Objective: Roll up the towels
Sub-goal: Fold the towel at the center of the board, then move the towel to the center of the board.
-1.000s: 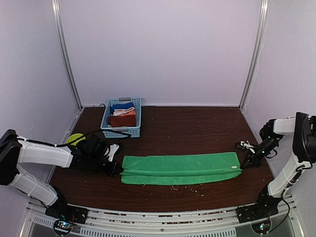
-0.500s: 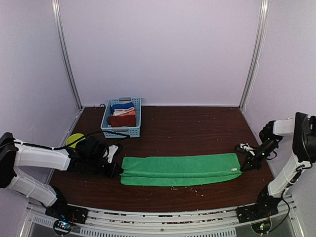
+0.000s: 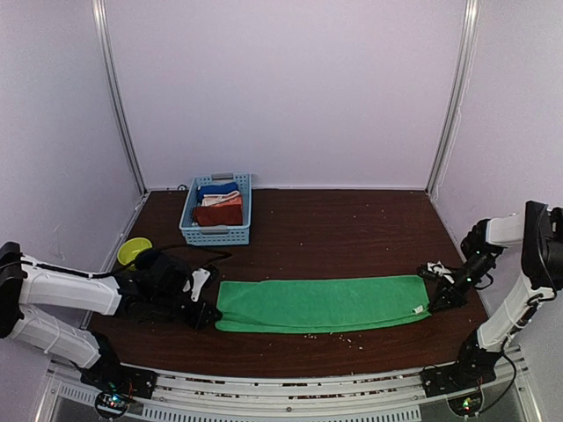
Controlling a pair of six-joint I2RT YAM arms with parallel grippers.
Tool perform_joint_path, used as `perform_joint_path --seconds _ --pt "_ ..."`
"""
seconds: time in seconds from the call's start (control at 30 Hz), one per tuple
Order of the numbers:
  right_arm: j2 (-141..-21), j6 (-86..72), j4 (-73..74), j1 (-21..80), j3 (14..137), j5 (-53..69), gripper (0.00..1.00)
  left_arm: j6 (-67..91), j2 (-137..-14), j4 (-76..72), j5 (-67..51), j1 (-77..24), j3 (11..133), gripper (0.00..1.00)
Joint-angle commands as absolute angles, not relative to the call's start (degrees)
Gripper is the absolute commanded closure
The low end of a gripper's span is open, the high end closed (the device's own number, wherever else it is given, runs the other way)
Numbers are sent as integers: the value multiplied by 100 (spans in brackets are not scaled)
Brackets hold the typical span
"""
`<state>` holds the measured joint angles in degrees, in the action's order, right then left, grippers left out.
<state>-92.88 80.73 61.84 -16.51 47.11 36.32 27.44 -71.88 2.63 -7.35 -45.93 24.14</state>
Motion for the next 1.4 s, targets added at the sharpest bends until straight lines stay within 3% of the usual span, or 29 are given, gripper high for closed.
perform_joint_path --seconds 0.0,0.17,0.37,0.47,0.6,0.77,1.03,1.37 --pt "-8905 8313 6440 -1688 4672 3582 81 2942 -6786 138 -331 -4842 2292 67" --pt "-8522 8281 6854 -1688 4984 3739 66 2942 -6017 306 17 -4966 2480 59" --pt "-8463 8075 7186 -1637 5589 4351 62 2603 -6118 330 147 -4966 3060 57" --pt "-8443 6697 6088 -1334 5682 4355 63 2535 -7103 455 417 -4959 3646 62" --pt "-8510 4994 4467 -693 5639 3592 66 2806 -8653 1276 1165 -4957 4794 77" --pt "-9118 3944 3819 -522 6021 3317 75 2883 -9468 1076 1615 -4932 5096 88" --pt "-10087 3861 3723 -408 6094 2762 78 2968 -9980 1053 1813 -4799 5072 92" --pt "-10220 3723 3288 -404 5650 1958 80 3230 -9906 1196 2304 -4667 4774 93"
